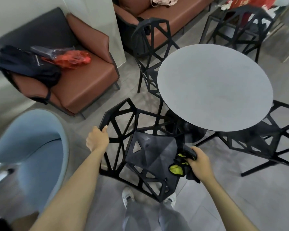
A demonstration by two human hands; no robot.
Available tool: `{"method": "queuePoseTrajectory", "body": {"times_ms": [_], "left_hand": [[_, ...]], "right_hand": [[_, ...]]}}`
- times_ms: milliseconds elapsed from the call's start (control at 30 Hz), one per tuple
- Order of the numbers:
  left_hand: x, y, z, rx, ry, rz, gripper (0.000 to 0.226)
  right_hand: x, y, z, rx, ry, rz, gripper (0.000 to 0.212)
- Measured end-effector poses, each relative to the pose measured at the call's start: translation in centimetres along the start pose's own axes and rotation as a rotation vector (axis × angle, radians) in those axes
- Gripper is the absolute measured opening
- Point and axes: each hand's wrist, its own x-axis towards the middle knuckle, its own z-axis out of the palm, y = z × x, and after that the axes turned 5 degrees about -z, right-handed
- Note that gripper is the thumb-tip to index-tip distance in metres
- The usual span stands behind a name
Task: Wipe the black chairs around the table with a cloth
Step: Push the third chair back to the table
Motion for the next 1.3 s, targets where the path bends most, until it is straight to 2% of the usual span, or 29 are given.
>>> {"method": "queuePoseTrajectory", "body": {"times_ms": [300, 500, 667, 767, 1000, 1133, 1300], "left_hand": [[-5.5, -4.8, -0.6, -0.056, -0.021, -0.108, 0.044], [-5.5, -8.4, -1.3, -0.087, -0.007, -0.144, 0.051], [-5.0, -13.1, -2.4, -0.173, -0.02, -0.246, 0.054], [-4.2, -16.3, -2.9, -0.256, -0.085, -0.337, 0.06], [-5.4, -22.9, -1.2, -0.496, -0.237, -0.476, 0.098], [-7.7, -23.3, 0.1, -0.573, -0.267, -0.552, 0.105], [-11.9, -20.3, 1.4, -0.67, -0.319, -0.624, 0.106]], "right_hand": [[-2.5, -0.8, 0.9, 0.04, -0.1, -0.038, 0.036], [-7.1, -0.7, 1.8, 0.005, -0.049, 0.015, 0.033], [-12.0, -0.8, 3.2, -0.025, -0.023, 0.034, 0.033], [-14.5, -0.8, 3.8, -0.029, -0.006, 0.064, 0.031], [-16.7, -1.4, 4.3, -0.049, -0.01, 0.105, 0.031], [-16.2, -1.3, 3.6, -0.055, 0.012, 0.131, 0.03], [-15.5, -1.3, 2.8, -0.063, 0.042, 0.148, 0.029]]}}
